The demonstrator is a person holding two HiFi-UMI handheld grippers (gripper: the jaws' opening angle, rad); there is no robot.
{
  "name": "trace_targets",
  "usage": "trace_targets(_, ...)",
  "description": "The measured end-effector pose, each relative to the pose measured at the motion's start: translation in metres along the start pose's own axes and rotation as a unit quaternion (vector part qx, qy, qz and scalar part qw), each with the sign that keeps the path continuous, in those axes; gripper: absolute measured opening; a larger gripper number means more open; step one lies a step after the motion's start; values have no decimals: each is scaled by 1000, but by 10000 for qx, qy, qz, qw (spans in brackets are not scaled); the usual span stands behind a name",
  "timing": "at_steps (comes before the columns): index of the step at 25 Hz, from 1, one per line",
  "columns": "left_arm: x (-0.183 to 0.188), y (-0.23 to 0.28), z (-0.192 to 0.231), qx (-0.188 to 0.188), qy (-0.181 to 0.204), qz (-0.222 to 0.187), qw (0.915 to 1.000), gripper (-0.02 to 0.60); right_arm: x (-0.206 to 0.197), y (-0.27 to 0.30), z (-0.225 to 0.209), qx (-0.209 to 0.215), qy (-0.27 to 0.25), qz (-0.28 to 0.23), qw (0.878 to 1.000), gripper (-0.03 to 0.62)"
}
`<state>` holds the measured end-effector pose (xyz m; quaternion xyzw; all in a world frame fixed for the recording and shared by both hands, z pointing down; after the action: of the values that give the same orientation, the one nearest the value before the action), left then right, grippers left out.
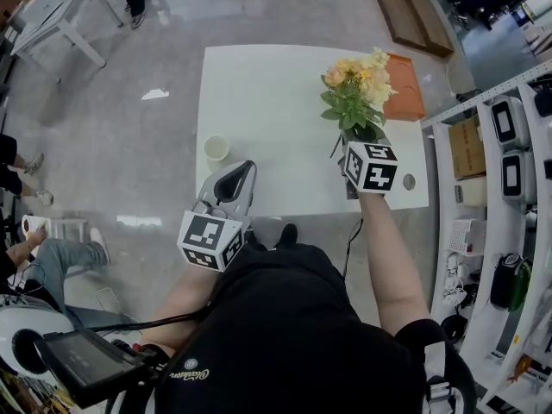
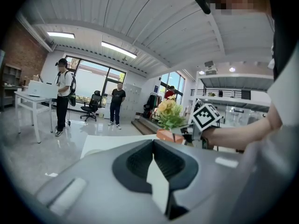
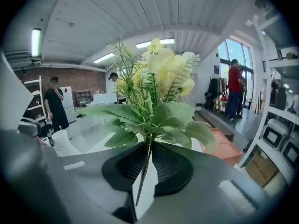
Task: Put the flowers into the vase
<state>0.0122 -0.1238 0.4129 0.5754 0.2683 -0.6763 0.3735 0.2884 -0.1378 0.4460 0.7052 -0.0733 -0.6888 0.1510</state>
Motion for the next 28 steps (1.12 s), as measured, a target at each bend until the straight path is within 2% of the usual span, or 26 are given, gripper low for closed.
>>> trace_targets(2, 3, 1, -2, 3, 13, -30, 10000, 8, 24, -13, 5, -76, -221, -530, 9983, 41)
trace_targets(5, 7, 1, -5, 2, 42, -65, 10000, 8, 50, -38, 13, -93, -574, -1354, 9891, 41)
trace_targets(8, 9, 2, -3, 5, 59, -90, 9999, 8, 63, -57, 24, -50, -824, -1838, 9795, 41)
trace_targets(18, 18, 2, -4, 144, 116, -175, 9997, 8, 65, -63, 30, 176, -895, -1889, 9778, 41)
trace_targets(23, 15, -9, 7, 493, 117, -218, 9985, 8, 64, -49, 55, 606, -891, -1926, 9753, 41)
trace_targets(28, 16, -34, 26, 1003, 75, -269, 9946, 8, 72, -32, 101, 1285, -849, -1997, 9677, 41)
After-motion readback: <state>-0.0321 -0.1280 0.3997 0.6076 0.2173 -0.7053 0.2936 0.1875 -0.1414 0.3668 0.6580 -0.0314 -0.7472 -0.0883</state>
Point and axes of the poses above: the fingertips, and each gripper's own axes: y forward along the fingers, z to its left, x out of its top, the point moved 5 cm from there along -y, backward along the fingers, and after that the axes turned 12 degrees about -z, right-handed, at the moved point
